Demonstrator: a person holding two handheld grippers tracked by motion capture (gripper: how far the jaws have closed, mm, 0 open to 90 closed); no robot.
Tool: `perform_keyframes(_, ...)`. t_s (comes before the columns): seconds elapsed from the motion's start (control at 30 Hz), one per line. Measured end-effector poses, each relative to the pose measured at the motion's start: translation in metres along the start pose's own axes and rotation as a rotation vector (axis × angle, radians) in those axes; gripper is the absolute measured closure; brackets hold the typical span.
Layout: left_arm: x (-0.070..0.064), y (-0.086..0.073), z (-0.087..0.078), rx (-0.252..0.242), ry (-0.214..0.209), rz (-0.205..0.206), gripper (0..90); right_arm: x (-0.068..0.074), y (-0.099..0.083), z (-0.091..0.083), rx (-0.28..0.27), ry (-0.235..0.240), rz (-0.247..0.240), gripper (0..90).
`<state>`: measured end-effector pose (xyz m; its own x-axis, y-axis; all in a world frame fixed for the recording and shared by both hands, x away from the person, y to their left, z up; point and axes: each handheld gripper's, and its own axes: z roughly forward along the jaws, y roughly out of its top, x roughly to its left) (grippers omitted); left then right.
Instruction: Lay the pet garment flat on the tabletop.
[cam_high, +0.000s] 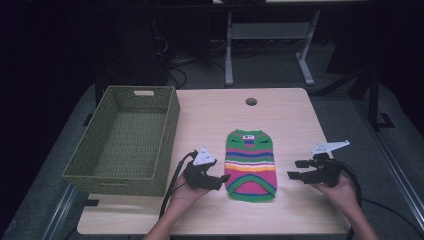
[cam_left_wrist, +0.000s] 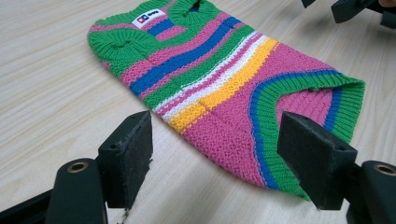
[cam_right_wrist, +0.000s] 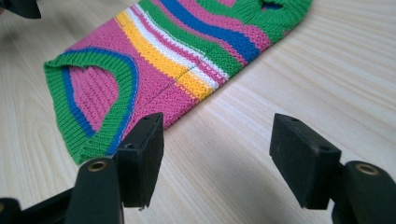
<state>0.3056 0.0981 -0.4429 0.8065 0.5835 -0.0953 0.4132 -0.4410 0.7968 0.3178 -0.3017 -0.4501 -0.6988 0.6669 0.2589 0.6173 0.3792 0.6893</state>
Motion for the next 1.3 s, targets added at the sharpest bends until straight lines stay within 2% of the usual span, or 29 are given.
perform_keyframes(0.07, 0.0, -0.001, -0.002, -0.008, -0.005, -0.013, 25.9, 0.0, -0.003, -0.003, -0.006, -0.002, 0.011, 34.6)
perform_keyframes(0.2, 0.0, -0.004, -0.006, 0.002, -0.007, -0.01, 25.0, 0.0, -0.012, -0.008, -0.017, -0.008, 0.023, 33.7)
perform_keyframes(0.3, 0.0, -0.007, -0.009, 0.007, -0.005, -0.002, 24.9, 0.001, -0.02, -0.013, -0.022, -0.021, 0.02, 33.2)
perform_keyframes(0.5, -0.002, -0.014, -0.013, -0.002, -0.006, -0.019, 24.9, 0.003, -0.032, -0.02, -0.033, -0.04, 0.02, 31.3)
perform_keyframes(0.7, -0.004, -0.019, -0.017, 0.0, 0.006, -0.014, 24.8, 0.009, -0.04, -0.023, -0.008, -0.052, 0.013, 28.4)
perform_keyframes(0.9, -0.005, -0.028, -0.021, 0.007, 0.003, -0.023, 24.6, 0.014, -0.047, -0.026, -0.013, -0.059, 0.022, 27.3)
perform_keyframes(1.0, -0.009, -0.03, -0.024, 0.006, -0.004, -0.017, 24.1, 0.017, -0.051, -0.028, -0.025, -0.064, 0.021, 26.7)
perform_keyframes(1.03, -0.01, -0.031, -0.025, 0.002, -0.004, -0.017, 24.1, 0.019, -0.054, -0.03, -0.03, -0.062, 0.04, 26.4)
perform_keyframes(1.17, -0.017, -0.037, -0.03, -0.017, -0.015, -0.025, 24.3, 0.024, -0.063, -0.036, -0.054, -0.062, 0.05, 26.1)
perform_keyframes(1.23, -0.021, -0.04, -0.032, -0.008, -0.019, -0.015, 24.3, 0.028, -0.067, -0.039, -0.06, -0.072, 0.049, 25.2)
perform_keyframes(1.3, -0.025, -0.039, -0.033, -0.021, -0.033, -0.008, 24.2, 0.032, -0.072, -0.043, -0.08, -0.071, 0.052, 25.1)
